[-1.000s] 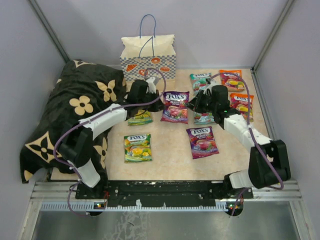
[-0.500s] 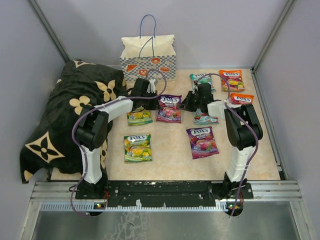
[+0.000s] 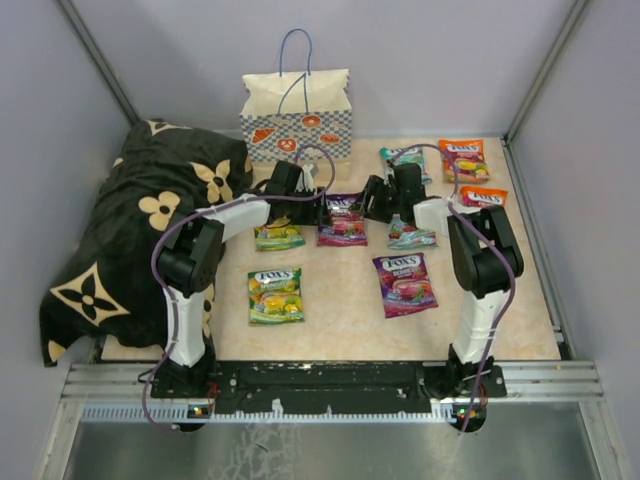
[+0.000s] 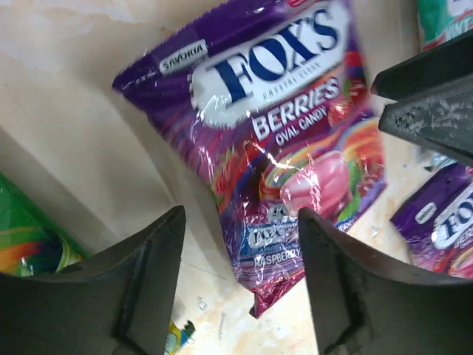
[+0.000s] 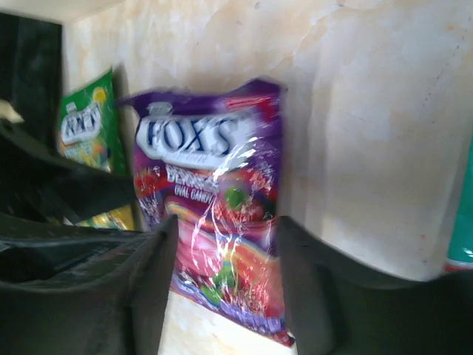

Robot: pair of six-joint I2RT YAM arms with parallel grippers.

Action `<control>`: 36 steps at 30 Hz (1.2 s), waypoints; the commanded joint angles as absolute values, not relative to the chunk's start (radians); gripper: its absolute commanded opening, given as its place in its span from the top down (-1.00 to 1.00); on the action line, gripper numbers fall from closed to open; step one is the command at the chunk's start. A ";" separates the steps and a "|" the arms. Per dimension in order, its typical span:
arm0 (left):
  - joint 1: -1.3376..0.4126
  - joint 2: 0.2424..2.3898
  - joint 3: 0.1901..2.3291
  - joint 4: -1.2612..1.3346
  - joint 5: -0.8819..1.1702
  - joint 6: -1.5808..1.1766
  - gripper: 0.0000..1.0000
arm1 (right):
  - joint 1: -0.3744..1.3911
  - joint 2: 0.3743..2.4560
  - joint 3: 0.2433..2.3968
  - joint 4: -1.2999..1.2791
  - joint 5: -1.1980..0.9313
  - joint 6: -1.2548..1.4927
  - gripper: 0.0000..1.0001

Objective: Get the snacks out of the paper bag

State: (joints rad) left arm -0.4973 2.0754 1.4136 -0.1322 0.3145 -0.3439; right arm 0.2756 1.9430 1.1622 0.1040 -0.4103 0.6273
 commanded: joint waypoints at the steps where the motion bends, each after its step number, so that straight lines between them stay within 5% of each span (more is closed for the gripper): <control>1: -0.494 1.959 1.447 -0.155 0.264 -0.308 -0.58 | 0.249 1.787 1.203 0.103 -0.372 0.616 -0.44; 3: -0.494 1.897 1.434 -0.176 0.231 -0.288 -0.81 | 0.218 1.696 1.178 0.070 -0.345 0.604 -0.78; 6: -0.497 1.786 1.374 -0.179 0.225 -0.284 -0.93 | 0.157 1.531 1.094 0.013 -0.289 0.574 -0.96; 15: -0.600 1.433 0.918 -0.096 0.142 -0.403 -0.90 | 0.107 1.124 0.695 -0.227 -0.165 0.491 -0.92; 21: -0.717 1.247 0.695 -0.193 -0.097 -0.560 -0.99 | 0.160 1.026 0.540 -0.357 -0.062 0.462 -0.99; 28: -0.840 1.238 0.751 -0.463 -0.437 -0.690 -0.99 | 0.181 1.085 0.537 -0.332 -0.060 0.476 -0.99; 36: -0.882 1.357 0.813 -0.679 -0.542 -0.822 -0.99 | 0.263 1.138 0.585 -0.374 0.056 0.471 -0.99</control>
